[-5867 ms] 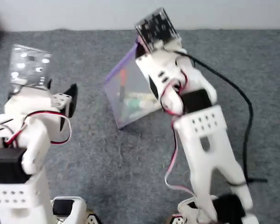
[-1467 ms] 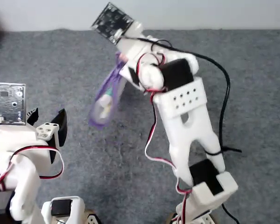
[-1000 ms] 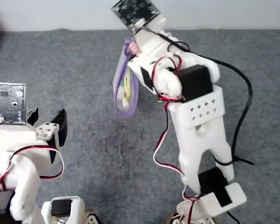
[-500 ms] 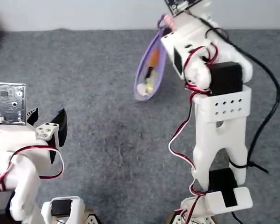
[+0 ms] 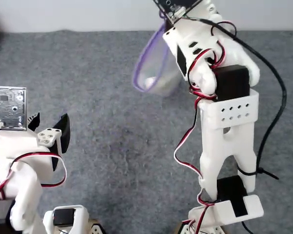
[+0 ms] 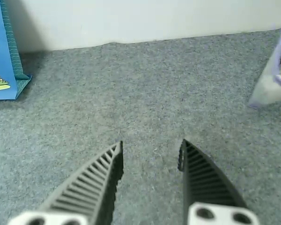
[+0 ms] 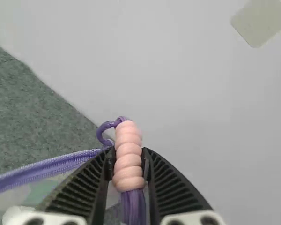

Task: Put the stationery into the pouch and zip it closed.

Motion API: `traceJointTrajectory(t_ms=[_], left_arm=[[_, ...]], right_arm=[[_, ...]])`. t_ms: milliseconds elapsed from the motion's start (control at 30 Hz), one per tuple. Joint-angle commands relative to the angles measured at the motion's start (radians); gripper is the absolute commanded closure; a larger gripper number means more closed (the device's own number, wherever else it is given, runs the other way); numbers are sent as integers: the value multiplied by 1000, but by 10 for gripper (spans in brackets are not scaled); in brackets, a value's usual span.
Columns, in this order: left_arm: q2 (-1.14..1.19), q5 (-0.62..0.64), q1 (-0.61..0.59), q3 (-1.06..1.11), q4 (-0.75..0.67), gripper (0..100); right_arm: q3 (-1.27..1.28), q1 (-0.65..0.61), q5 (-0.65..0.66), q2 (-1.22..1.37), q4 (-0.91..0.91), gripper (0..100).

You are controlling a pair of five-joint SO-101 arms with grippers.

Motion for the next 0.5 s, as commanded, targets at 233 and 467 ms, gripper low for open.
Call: traceJointTrajectory(t_ms=[233,467], left_arm=[[-5,9,-5,16,2,815],[-5,124,-63,16,-21,813]], right_arm=[[-35,-122,101,-51,38,991],[-35,-154,127,-133,41,991]])
